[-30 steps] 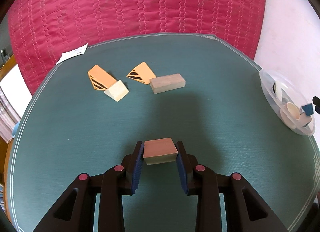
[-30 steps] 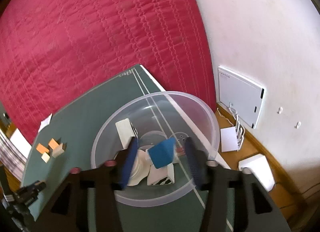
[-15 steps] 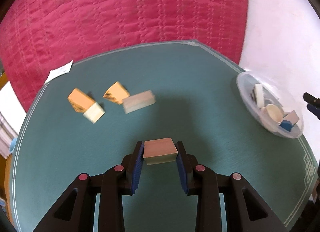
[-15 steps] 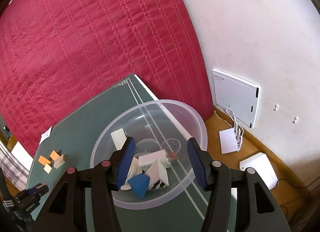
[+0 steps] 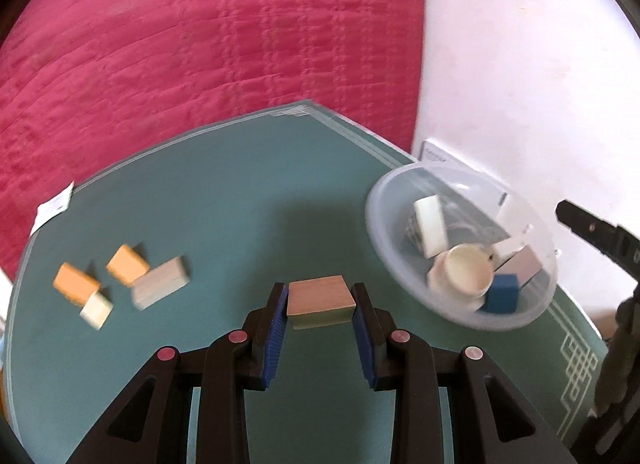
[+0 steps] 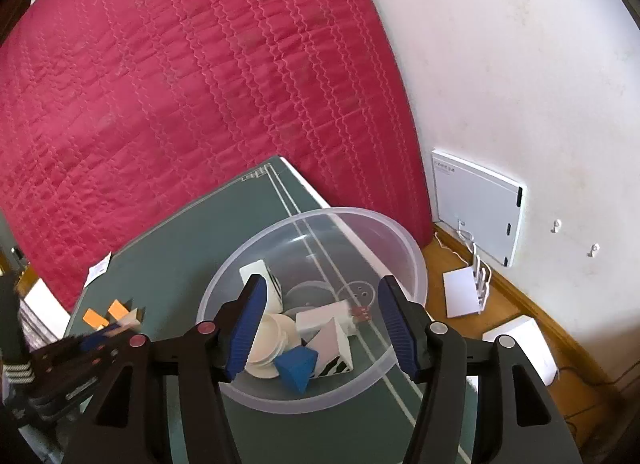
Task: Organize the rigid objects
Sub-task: 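Withdraw the right gripper up out of the basin, then lower the tan wooden block into the clear basin and open the left gripper, then withdraw the left gripper toward the orange triangles and wooden blocks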
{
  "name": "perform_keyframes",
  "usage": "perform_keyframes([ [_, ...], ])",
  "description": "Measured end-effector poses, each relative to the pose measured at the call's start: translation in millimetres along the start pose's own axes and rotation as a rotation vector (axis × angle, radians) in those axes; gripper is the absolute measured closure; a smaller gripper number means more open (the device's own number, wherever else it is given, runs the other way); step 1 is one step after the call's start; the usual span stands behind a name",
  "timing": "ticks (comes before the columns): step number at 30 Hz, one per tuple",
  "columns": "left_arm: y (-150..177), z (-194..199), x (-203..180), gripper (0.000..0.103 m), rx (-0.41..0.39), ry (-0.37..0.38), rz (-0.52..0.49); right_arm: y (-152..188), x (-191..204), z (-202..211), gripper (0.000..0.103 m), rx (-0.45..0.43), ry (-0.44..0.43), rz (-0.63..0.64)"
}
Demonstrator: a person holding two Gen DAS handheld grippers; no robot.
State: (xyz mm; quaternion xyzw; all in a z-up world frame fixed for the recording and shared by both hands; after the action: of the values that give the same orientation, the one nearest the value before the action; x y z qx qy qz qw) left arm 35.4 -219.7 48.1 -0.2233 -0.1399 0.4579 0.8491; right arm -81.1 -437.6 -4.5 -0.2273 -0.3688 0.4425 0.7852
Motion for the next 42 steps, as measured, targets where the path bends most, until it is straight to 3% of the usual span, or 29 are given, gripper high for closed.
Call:
perform_keyframes([
  [17,-40.5,-36.3,-54.4,0.069,-0.013,0.068,-0.123,4.3,6.7,-1.7,0.044,0.011,-0.031,0.01],
  [22,-39.0,-31.9,-53.1,0.043,-0.046,0.07,-0.121,7.2,10.1,-3.0,0.043,0.015,-0.026,0.022],
  [26,-37.4,-27.9,-40.0,0.036,-0.059,0.051,-0.085,8.5,11.0,-3.1,0.044,0.01,-0.02,0.029],
  [31,-34.0,-26.7,-19.5,0.016,-0.067,-0.031,-0.034,10.9,12.7,-8.2,0.043,0.022,-0.012,0.036],
  [37,-25.4,-27.3,-11.3,0.007,-0.06,-0.098,-0.022,15.8,17.9,-14.5,0.039,0.033,-0.004,0.055],
  [42,-20.5,-23.9,-8.2,0.007,-0.063,-0.132,-0.018,19.8,19.9,-17.5,0.036,0.039,0.0,0.067],
])
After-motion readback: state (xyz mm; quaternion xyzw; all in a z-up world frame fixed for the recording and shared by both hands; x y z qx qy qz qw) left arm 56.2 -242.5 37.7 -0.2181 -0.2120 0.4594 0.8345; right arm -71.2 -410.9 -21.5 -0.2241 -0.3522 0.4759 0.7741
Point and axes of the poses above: each gripper's, at about its wrist camera, not at the fingertips, and z roughly against the way its jaws point, x to its left, y to its underside, the point moved 4 cm from there along -z, roughly the way its jaws point, and after that the axes turned 15 degrees about x, right-handed, at the moved point
